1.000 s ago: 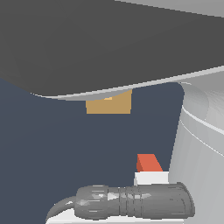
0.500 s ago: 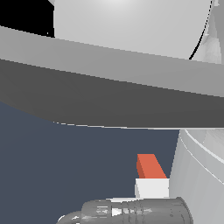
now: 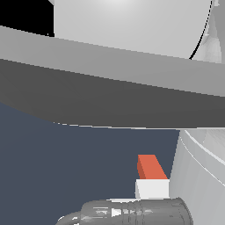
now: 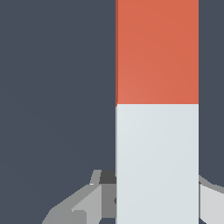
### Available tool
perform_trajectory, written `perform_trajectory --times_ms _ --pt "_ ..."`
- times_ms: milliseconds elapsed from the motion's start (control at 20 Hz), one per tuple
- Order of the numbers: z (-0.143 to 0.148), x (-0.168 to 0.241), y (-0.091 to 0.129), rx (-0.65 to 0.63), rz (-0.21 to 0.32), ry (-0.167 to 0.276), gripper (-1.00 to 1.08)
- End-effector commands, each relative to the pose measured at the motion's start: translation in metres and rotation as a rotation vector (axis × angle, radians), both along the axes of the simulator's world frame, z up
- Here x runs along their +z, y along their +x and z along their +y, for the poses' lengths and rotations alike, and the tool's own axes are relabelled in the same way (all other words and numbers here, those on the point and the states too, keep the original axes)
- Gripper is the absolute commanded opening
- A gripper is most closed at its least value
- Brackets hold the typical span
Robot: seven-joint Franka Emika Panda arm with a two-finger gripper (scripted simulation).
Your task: Insert the peg into the horizontal hole in a box.
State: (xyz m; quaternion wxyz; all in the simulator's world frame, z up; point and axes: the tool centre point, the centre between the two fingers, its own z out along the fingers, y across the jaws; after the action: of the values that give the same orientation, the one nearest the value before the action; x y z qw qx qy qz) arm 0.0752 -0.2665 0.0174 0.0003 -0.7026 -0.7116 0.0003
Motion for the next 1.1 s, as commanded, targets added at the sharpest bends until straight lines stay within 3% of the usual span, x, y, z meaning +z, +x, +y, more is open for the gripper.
perform_trajectory --times_ms 0,550,1050 --pt "0.002 0.001 0.000 0.001 0.000 0.000 -1.00" --pt "0.036 0.008 -0.010 0.002 0.000 0.000 -1.00" --pt "0.116 0.026 -0.031 0.005 0.000 0.000 -1.00"
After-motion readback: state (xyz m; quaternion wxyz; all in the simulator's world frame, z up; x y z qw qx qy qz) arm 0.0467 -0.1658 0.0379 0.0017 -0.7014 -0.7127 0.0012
